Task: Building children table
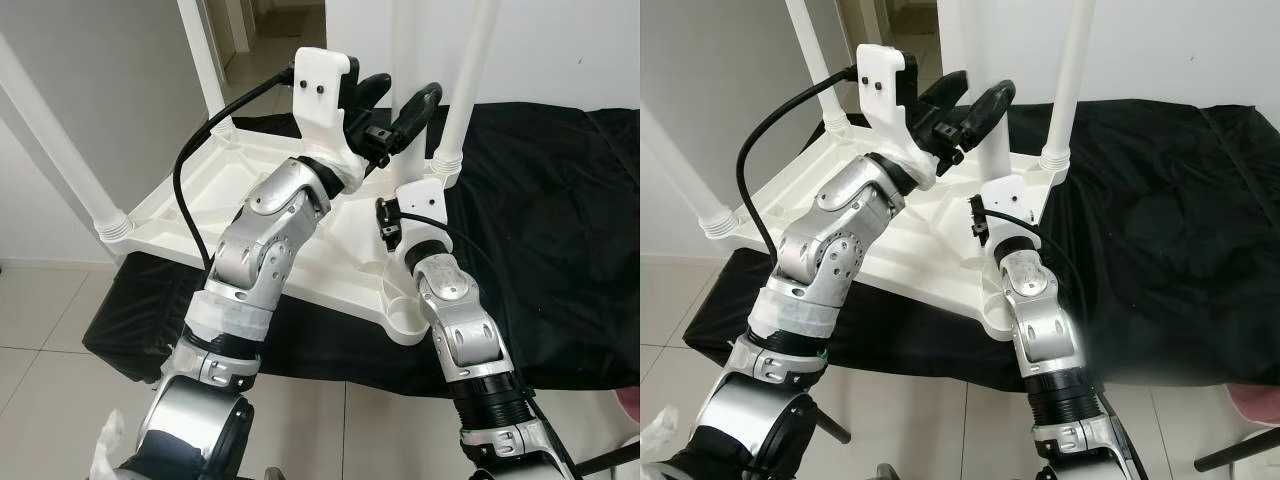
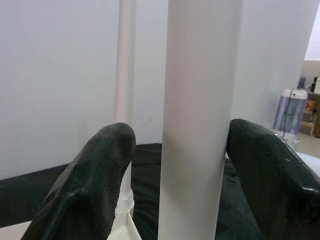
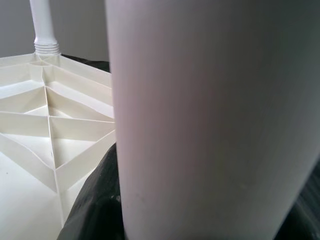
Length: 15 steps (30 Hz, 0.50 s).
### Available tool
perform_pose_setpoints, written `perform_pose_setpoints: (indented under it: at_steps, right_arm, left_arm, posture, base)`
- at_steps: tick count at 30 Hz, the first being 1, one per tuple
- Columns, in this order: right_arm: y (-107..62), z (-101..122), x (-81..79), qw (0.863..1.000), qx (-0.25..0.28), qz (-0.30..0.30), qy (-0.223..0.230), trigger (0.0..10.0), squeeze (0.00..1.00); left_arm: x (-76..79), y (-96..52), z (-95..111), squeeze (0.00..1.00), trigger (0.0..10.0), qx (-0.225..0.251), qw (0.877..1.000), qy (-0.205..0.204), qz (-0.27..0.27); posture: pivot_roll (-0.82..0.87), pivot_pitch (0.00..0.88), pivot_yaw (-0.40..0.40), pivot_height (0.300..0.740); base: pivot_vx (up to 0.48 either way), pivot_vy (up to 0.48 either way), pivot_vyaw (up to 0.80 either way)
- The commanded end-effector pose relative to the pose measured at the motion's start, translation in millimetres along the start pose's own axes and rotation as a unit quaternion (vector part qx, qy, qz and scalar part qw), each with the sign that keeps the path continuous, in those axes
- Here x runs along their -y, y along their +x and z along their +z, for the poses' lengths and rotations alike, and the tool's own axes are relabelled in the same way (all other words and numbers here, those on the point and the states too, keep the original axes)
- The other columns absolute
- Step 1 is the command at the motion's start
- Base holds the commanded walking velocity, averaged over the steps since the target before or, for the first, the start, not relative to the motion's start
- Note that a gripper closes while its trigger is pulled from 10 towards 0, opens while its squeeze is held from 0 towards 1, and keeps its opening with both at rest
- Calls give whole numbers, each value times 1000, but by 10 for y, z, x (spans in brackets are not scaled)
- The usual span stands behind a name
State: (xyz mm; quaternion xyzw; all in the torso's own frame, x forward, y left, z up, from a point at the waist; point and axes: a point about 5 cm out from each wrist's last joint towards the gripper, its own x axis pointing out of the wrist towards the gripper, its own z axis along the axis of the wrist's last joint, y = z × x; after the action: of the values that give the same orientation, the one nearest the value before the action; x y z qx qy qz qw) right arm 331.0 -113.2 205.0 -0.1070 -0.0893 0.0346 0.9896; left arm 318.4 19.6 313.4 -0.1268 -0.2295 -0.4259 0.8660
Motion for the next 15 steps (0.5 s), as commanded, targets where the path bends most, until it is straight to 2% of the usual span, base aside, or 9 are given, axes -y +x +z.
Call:
perform_pose_setpoints:
  at_steps: [1, 7, 15]
  right_arm:
    - [12, 10, -8, 1000, -2, -6, 13, 10000, 0]
    - [54, 37, 36, 999, -1, -29, 24, 10000, 0]
    - [134, 84, 141, 998, 6, -58, 23, 10000, 0]
  left_arm:
    - [-27, -32, 47, 0, 10000, 5, 1000, 10, 11]
    - [-100, -69, 66, 0, 10000, 5, 999, 15, 31]
    - [-223, -100, 147, 0, 10000, 23, 998, -8, 64]
  posture:
    - [-50, 8, 89, 740]
    - [-55, 6, 95, 740]
    - [-71, 9, 108, 740]
  base:
    - [0, 0, 0]
    - [0, 0, 0]
    - [0, 0, 0]
